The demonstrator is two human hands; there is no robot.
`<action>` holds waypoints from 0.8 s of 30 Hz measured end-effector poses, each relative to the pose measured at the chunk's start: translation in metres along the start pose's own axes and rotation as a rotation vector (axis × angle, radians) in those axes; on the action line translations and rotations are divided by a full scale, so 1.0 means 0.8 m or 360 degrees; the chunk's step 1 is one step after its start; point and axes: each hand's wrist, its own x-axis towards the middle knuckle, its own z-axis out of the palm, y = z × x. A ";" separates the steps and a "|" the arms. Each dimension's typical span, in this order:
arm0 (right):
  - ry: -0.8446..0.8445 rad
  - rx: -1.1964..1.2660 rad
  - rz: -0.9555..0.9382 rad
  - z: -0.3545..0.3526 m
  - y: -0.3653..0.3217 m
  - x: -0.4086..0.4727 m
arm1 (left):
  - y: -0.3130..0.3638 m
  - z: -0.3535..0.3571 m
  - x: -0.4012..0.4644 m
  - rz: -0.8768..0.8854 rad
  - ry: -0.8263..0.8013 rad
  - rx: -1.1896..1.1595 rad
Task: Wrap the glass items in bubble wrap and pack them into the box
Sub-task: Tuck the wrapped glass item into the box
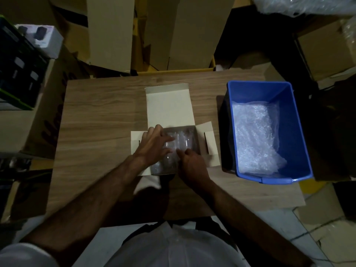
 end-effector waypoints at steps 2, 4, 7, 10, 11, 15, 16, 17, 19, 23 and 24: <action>-0.0012 -0.0003 0.0016 -0.001 -0.001 0.000 | 0.001 -0.004 0.006 0.0038 -0.0113 0.0208; 0.0041 0.0060 0.0024 -0.004 -0.001 -0.002 | 0.003 -0.006 0.010 0.0046 -0.0214 0.0370; 0.0100 0.0076 -0.0048 0.000 0.006 -0.008 | 0.004 -0.003 0.012 0.0052 -0.0291 0.0529; 0.0060 0.0022 -0.0157 0.006 0.009 -0.013 | 0.004 0.001 0.012 0.0040 -0.0312 0.0581; 0.0048 -0.0008 -0.0179 0.006 0.011 -0.013 | 0.004 0.002 0.013 0.0029 -0.0308 0.0578; 0.0017 -0.0125 -0.0194 0.003 0.010 -0.010 | 0.005 0.001 0.011 0.0020 -0.0235 0.0553; 0.0010 -0.0122 -0.0193 0.002 0.010 -0.010 | 0.005 0.003 0.011 0.0024 -0.0214 0.0551; -0.0003 -0.0113 -0.0194 0.002 0.010 -0.010 | 0.005 0.004 0.011 0.0030 -0.0191 0.0546; -0.0012 -0.0084 -0.0205 -0.001 0.012 -0.012 | 0.006 0.005 0.010 0.0027 -0.0150 0.0517; 0.0132 0.0023 -0.0188 -0.020 0.013 -0.020 | 0.005 0.004 -0.006 0.0014 -0.0041 0.0415; 0.0196 0.0042 -0.0171 -0.028 0.013 -0.022 | 0.007 0.004 -0.011 0.0006 0.0004 0.0387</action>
